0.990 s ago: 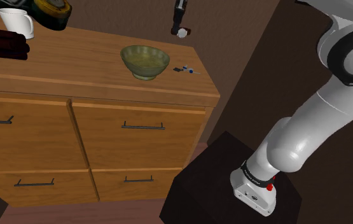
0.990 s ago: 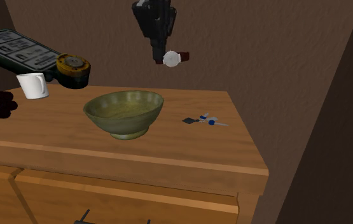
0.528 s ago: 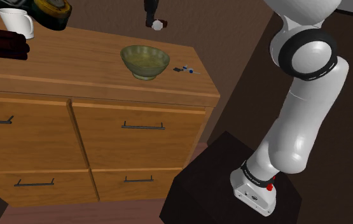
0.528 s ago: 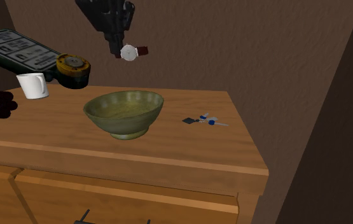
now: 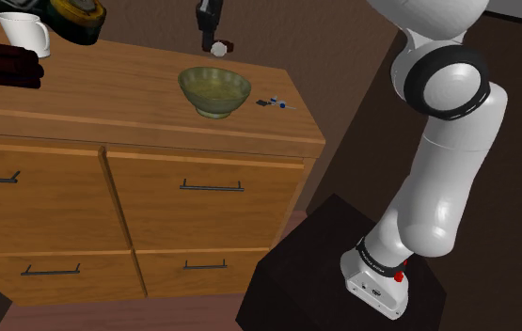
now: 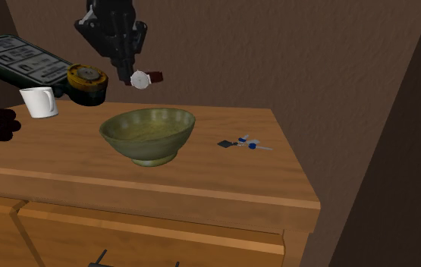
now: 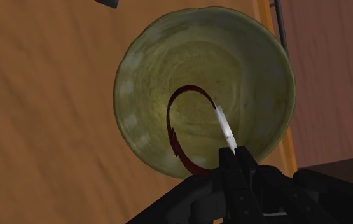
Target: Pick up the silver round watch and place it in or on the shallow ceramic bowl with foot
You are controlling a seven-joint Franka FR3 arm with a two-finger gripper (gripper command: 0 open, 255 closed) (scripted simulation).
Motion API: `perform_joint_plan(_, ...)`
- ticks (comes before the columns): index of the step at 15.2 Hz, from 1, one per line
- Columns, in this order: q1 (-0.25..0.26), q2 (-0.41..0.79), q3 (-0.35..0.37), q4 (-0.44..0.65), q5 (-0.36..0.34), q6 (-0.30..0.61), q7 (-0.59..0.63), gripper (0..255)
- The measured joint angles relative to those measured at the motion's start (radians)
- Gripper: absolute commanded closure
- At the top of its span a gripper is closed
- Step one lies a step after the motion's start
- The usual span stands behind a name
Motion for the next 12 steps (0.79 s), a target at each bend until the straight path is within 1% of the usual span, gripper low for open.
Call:
perform_joint_plan(7, -0.026, -0.084, -0.003, -0.226, 0.026, 0.144, 0.003, 255)
perform_joint_plan(10, -0.03, -0.106, -0.003, -0.295, 0.032, 0.192, 0.006, 255)
perform_joint_plan(12, -0.031, -0.108, -0.003, -0.305, 0.032, 0.201, 0.007, 255)
